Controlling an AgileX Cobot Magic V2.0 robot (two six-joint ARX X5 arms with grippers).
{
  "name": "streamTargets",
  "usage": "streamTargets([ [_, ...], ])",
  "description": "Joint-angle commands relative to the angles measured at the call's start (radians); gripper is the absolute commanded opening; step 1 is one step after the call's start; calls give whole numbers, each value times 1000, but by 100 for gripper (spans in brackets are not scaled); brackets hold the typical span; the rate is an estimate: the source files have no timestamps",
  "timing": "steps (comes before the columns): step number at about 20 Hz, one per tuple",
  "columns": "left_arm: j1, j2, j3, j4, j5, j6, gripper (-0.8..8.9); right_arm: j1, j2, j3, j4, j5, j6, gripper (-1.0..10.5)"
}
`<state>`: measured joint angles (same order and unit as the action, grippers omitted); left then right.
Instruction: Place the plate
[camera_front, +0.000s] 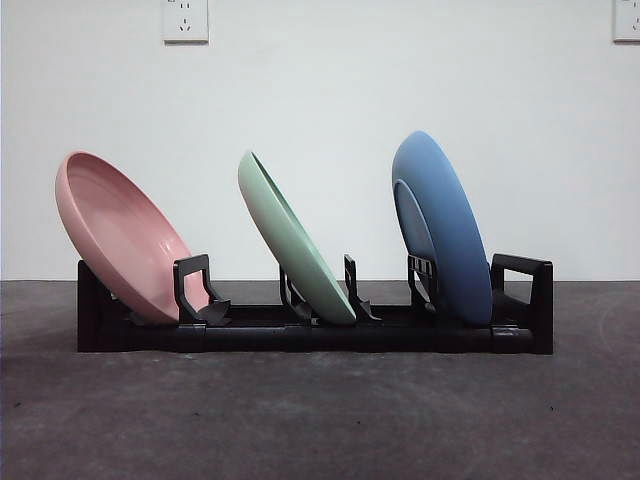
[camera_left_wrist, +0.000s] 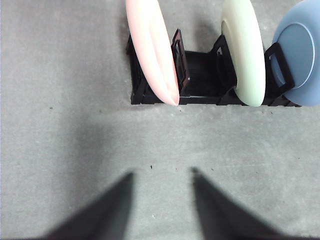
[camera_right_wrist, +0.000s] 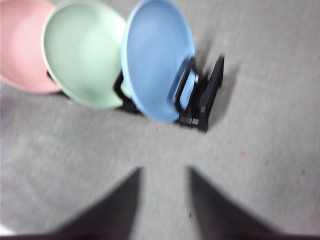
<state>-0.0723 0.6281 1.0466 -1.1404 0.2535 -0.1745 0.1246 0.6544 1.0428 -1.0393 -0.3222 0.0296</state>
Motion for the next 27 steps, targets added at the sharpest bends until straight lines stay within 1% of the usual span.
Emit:
streamTargets([
  [1, -1, 5, 25, 10, 3, 13, 259, 4, 5, 16, -22, -3, -11, 251],
  [4, -1, 5, 25, 11, 3, 13, 258, 8, 16, 19, -39, -6, -3, 251],
  [6, -1, 5, 25, 11, 3, 13, 258, 22, 62, 46, -40, -45, 34, 251],
  [7, -1, 5, 25, 11, 3, 13, 257, 30, 103, 71, -43, -63, 62, 251],
  [9, -1, 5, 25, 11, 3, 13, 251, 46, 209, 145, -64, -79, 90, 251],
  [13, -1, 5, 25, 11, 3, 13, 250, 85, 436, 315, -80, -80, 89, 251],
  [17, -1, 5, 25, 11, 3, 12, 250, 133, 635, 443, -42, -99, 58, 250],
  [22, -1, 5, 25, 11, 3, 8, 250, 179, 807, 475, 71, -96, 36, 250],
  [27, -1, 5, 25, 10, 3, 5, 250, 207, 915, 475, 152, -96, 29, 249],
])
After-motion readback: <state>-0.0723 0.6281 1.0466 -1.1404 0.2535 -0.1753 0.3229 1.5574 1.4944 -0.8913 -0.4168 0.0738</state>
